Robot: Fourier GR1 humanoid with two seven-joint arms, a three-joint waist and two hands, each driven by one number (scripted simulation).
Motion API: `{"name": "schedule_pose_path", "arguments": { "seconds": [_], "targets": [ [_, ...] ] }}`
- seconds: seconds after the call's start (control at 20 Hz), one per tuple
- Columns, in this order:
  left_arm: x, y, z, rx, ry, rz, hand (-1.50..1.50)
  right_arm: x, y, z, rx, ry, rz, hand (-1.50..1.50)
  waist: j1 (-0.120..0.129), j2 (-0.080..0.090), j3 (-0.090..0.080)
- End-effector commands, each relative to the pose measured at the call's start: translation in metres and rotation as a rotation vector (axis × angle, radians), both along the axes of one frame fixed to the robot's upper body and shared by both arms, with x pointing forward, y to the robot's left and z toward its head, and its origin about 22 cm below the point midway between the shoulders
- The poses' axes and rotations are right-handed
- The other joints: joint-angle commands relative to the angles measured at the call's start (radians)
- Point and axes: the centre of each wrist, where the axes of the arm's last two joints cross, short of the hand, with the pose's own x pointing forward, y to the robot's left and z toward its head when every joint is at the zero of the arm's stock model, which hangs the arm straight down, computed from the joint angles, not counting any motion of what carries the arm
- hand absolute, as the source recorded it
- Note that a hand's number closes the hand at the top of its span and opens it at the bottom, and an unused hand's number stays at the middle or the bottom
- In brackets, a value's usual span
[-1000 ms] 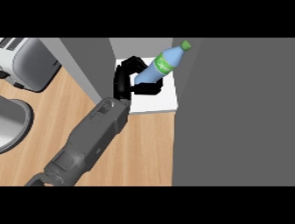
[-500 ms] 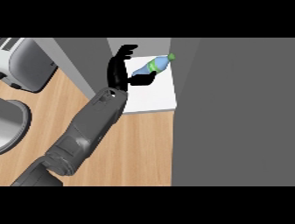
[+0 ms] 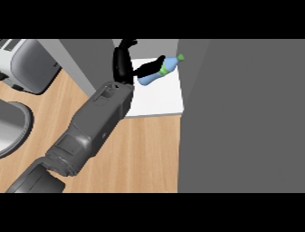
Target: Pick up the bottled water, place it into the cabinet and close the cabinet
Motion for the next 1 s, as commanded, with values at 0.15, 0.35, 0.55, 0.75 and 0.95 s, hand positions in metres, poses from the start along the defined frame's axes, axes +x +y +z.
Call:
{"name": "schedule_pose_path", "arguments": {
  "seconds": [0.15, 0.35, 0.55, 0.75, 0.95],
  "targets": [
    [0.003, -0.009, 0.02, -0.253, -0.149, -0.222, 1.5, 0.004, 0.007, 0.01, 0.051, -0.031, 0.012, -1.5, 0.004, -0.003, 0.0],
    [0.001, -0.013, 0.022, -0.28, -0.138, -0.254, 1.5, 0.003, 0.007, 0.025, 0.044, -0.02, 0.035, -1.5, 0.002, -0.011, 0.002],
    [-0.014, -0.015, 0.005, -0.291, -0.121, -0.3, 1.5, 0.004, 0.019, 0.038, 0.034, -0.021, 0.0, -1.5, 0.035, -0.025, 0.001],
    [-0.035, -0.023, -0.009, -0.395, -0.08, -0.433, 1.5, 0.004, 0.014, 0.029, 0.008, -0.024, 0.038, -1.5, 0.02, -0.026, 0.001],
    [-0.065, -0.031, -0.022, -0.522, -0.024, -0.591, -1.5, 0.002, 0.014, 0.024, 0.003, -0.017, 0.009, -1.5, 0.045, -0.035, 0.002]
  ]
}}
